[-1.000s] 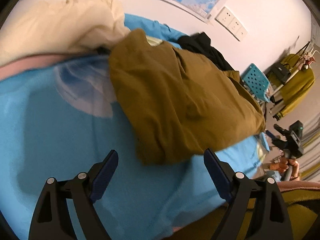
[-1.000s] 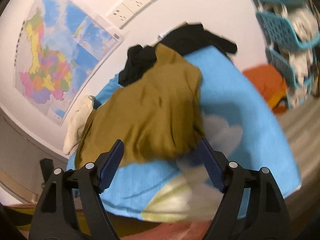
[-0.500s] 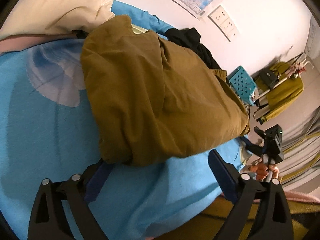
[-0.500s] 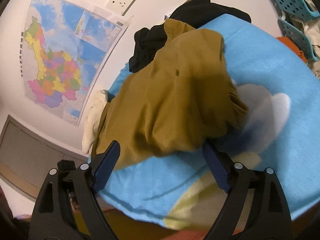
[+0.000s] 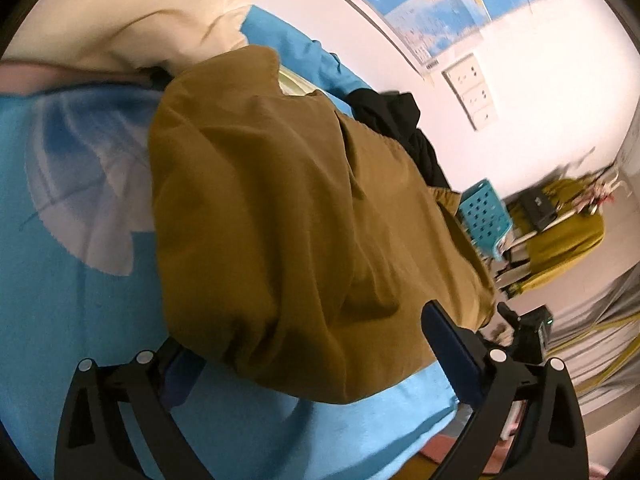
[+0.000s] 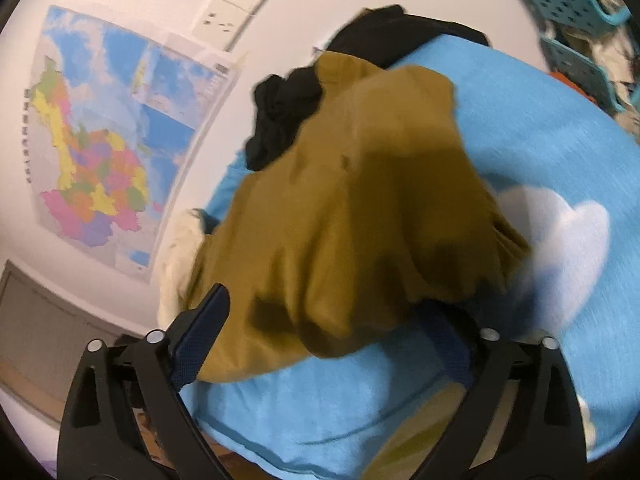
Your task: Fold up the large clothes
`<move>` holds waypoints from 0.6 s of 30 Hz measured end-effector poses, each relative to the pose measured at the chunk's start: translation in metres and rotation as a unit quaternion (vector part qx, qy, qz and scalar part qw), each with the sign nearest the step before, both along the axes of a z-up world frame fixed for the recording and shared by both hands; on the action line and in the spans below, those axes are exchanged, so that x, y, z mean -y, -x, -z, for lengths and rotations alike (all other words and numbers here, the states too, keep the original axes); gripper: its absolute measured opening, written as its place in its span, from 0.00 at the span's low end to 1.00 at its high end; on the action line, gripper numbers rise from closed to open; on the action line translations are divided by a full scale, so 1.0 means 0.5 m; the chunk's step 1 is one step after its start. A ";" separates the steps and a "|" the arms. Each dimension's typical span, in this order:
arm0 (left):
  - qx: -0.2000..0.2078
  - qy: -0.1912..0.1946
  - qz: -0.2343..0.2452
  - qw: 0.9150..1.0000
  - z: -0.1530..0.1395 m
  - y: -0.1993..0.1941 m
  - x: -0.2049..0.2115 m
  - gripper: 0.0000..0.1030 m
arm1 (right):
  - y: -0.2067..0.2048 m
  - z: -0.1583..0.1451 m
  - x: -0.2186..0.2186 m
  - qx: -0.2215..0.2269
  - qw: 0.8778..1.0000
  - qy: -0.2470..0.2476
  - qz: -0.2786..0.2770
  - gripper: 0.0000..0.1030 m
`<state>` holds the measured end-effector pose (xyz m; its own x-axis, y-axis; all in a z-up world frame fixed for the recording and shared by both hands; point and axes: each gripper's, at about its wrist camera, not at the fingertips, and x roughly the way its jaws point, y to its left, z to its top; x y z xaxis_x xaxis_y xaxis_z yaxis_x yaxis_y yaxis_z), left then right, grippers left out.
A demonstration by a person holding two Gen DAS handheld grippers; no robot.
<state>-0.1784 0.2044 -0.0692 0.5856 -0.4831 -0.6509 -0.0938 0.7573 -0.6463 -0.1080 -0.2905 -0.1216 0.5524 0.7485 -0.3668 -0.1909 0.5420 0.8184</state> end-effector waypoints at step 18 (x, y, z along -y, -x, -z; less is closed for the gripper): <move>-0.005 -0.054 0.015 0.998 -0.011 -0.044 0.018 0.85 | -0.039 -0.011 -0.061 0.008 0.999 0.036 0.026 0.83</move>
<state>-0.1563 0.1953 -0.0637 0.5654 -0.4266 -0.7060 -0.0762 0.8252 -0.5596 -0.0886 -0.2599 -0.1161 0.5957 0.6908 -0.4098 -0.1738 0.6090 0.7739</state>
